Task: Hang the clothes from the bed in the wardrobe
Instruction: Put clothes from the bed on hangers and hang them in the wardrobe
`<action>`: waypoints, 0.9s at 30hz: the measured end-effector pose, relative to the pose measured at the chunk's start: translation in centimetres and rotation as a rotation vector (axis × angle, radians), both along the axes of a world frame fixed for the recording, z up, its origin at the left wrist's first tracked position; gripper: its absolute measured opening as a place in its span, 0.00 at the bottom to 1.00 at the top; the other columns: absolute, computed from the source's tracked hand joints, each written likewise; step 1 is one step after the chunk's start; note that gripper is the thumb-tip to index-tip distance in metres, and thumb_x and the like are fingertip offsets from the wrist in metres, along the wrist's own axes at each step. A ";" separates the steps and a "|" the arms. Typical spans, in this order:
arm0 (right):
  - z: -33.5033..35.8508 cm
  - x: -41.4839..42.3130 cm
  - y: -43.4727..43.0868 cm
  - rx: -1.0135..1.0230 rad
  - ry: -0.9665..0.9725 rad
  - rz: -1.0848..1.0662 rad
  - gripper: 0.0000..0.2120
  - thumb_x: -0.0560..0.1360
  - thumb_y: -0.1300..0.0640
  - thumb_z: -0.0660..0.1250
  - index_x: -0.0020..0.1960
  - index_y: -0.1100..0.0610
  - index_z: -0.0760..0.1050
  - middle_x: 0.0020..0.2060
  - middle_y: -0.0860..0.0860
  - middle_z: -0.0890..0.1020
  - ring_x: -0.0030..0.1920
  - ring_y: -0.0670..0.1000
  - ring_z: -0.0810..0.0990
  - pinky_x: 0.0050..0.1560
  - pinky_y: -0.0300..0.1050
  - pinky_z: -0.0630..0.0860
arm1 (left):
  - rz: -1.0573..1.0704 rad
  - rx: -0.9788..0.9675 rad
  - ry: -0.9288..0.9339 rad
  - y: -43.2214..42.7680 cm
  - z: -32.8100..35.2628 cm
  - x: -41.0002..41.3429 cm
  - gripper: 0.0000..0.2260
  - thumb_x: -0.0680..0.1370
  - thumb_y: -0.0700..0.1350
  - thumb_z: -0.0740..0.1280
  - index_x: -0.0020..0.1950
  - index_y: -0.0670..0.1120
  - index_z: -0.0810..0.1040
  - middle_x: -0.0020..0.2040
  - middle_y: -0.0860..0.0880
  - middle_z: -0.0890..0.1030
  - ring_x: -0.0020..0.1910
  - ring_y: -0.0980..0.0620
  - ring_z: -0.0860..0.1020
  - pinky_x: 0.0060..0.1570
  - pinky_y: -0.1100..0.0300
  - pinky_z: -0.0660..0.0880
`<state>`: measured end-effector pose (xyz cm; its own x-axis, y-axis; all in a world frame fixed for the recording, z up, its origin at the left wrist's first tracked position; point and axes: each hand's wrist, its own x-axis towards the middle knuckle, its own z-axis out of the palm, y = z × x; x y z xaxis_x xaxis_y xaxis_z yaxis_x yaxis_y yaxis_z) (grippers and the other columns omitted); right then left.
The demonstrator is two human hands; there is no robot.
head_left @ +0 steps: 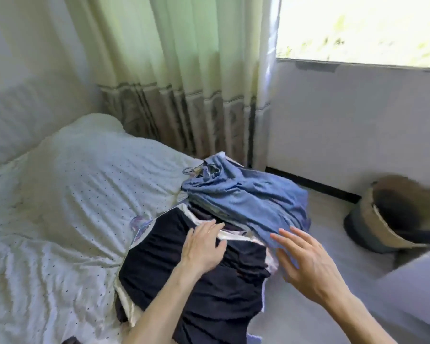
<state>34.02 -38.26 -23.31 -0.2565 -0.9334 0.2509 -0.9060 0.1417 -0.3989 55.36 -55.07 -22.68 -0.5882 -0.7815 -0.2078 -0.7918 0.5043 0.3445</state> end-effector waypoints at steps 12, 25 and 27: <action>6.3 -17.1 11.0 -0.033 0.007 -0.730 0.24 0.78 0.40 0.53 0.69 0.44 0.76 0.69 0.43 0.75 0.73 0.46 0.68 0.73 0.54 0.67 | -0.616 -0.234 0.140 -1.9 7.3 -31.0 0.26 0.76 0.60 0.56 0.72 0.56 0.72 0.75 0.51 0.70 0.75 0.50 0.66 0.73 0.47 0.63; 9.1 -16.6 27.6 -0.073 0.143 -1.544 0.21 0.79 0.43 0.56 0.67 0.46 0.77 0.67 0.45 0.78 0.70 0.48 0.72 0.68 0.56 0.72 | -1.374 -0.205 0.350 16.1 9.9 -51.8 0.21 0.79 0.57 0.61 0.73 0.57 0.72 0.75 0.54 0.70 0.74 0.50 0.67 0.71 0.54 0.62; 9.4 -15.2 30.3 -0.073 0.148 -1.665 0.21 0.79 0.43 0.56 0.67 0.46 0.77 0.67 0.45 0.78 0.70 0.48 0.72 0.70 0.51 0.69 | -1.490 -0.201 0.391 20.4 10.6 -53.3 0.21 0.81 0.56 0.62 0.73 0.58 0.70 0.75 0.53 0.69 0.74 0.50 0.67 0.72 0.53 0.62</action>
